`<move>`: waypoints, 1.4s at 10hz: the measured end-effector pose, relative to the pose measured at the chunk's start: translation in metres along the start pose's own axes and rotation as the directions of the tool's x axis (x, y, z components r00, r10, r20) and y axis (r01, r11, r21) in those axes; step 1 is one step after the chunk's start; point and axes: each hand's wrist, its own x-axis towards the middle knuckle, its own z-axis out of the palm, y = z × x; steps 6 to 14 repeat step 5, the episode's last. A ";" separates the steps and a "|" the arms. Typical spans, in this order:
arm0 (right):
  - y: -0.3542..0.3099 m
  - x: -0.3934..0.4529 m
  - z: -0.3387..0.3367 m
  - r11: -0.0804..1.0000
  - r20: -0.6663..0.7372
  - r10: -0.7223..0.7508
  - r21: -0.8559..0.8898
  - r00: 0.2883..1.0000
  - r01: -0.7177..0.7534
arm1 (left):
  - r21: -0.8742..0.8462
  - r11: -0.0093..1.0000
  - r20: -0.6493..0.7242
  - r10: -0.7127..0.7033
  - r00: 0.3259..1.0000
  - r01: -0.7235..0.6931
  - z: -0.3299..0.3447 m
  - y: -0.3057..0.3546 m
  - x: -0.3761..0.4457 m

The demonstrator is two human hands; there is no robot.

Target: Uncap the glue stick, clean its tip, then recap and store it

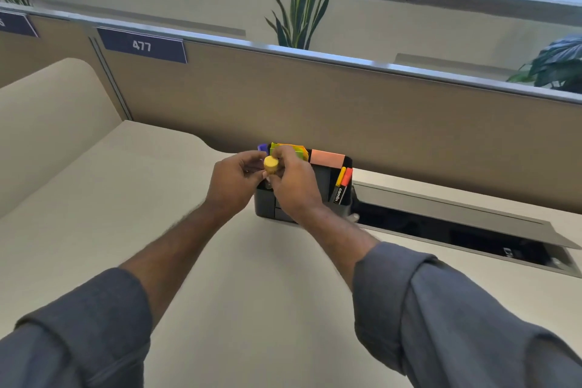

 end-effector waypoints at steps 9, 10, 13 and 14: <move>-0.001 -0.024 -0.027 0.978 0.018 0.128 -0.166 0.992 -0.123 | 0.406 0.914 0.035 -0.006 0.999 -0.009 0.007 -0.008 -0.021; -0.001 -0.024 -0.027 0.978 0.018 0.128 -0.166 0.992 -0.123 | 0.406 0.914 0.035 -0.006 0.999 -0.009 0.007 -0.008 -0.021; -0.001 -0.024 -0.027 0.978 0.018 0.128 -0.166 0.992 -0.123 | 0.406 0.914 0.035 -0.006 0.999 -0.009 0.007 -0.008 -0.021; -0.001 -0.024 -0.027 0.978 0.018 0.128 -0.166 0.992 -0.123 | 0.406 0.914 0.035 -0.006 0.999 -0.009 0.007 -0.008 -0.021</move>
